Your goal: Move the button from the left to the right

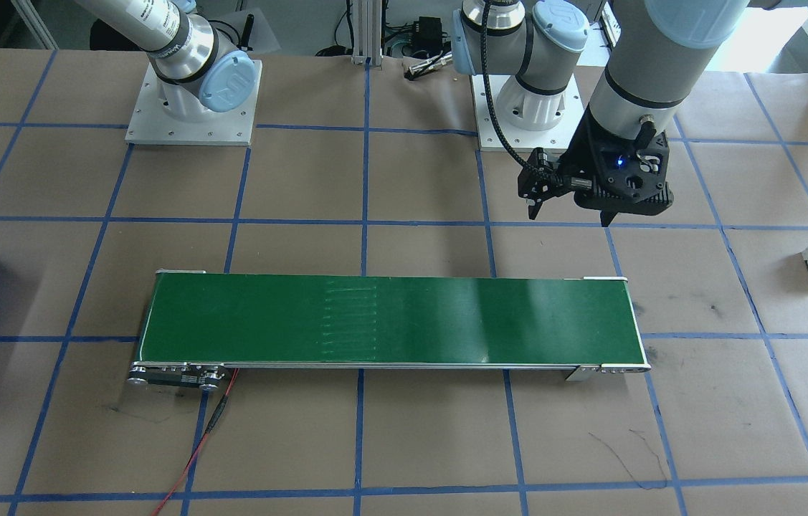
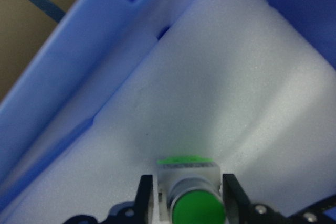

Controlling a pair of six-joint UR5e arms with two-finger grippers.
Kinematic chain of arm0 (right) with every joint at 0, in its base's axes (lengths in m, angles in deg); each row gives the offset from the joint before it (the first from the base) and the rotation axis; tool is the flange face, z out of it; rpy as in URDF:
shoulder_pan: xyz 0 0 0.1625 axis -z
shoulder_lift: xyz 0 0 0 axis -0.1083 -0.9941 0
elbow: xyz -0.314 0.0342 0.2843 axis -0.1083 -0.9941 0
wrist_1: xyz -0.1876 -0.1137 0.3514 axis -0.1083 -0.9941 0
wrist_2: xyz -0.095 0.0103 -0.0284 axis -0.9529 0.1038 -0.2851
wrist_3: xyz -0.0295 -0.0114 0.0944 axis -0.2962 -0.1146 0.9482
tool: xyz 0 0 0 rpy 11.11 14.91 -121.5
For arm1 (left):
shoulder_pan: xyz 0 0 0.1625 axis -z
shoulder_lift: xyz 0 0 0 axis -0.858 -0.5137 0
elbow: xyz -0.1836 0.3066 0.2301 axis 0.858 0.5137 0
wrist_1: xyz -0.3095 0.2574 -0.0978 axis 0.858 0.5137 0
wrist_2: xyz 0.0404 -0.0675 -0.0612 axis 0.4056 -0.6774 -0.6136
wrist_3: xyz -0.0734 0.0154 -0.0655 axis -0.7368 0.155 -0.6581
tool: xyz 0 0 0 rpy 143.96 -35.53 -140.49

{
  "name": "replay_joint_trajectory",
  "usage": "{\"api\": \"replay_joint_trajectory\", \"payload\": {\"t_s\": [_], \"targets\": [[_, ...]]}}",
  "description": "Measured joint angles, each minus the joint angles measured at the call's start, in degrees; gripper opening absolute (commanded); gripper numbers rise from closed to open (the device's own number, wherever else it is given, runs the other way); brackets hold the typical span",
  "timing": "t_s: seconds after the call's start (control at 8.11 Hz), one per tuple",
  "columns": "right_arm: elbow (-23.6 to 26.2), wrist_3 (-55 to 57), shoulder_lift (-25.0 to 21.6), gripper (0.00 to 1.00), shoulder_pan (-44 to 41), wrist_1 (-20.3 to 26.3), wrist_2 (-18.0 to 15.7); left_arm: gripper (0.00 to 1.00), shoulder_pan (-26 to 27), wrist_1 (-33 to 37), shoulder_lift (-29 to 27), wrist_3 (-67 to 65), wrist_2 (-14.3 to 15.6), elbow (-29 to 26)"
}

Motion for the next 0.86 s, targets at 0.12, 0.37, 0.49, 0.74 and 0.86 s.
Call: {"api": "replay_joint_trajectory", "payload": {"t_s": [0.12,0.37,0.49,0.74,0.86], "targets": [[0.01,-0.40,-1.58,1.00,0.01,0.60,0.05,1.00,0.04,0.00,-0.01,0.00,-0.05,-0.02],[-0.13,0.14,-9.58,1.00,-0.05,7.95,0.58,1.00,0.07,0.00,0.32,-0.03,-0.16,-0.27],[-0.24,2.26,-14.22,1.00,-0.43,12.57,0.75,1.00,0.08,0.00,0.49,-0.01,-0.24,-0.15],[-0.35,10.35,-21.17,1.00,-3.63,19.95,0.81,1.00,0.08,0.00,0.72,0.00,-0.16,0.05],[-0.39,16.77,-23.43,1.00,-6.83,22.56,0.81,1.00,0.08,-0.01,0.77,0.01,-0.16,0.08]]}}
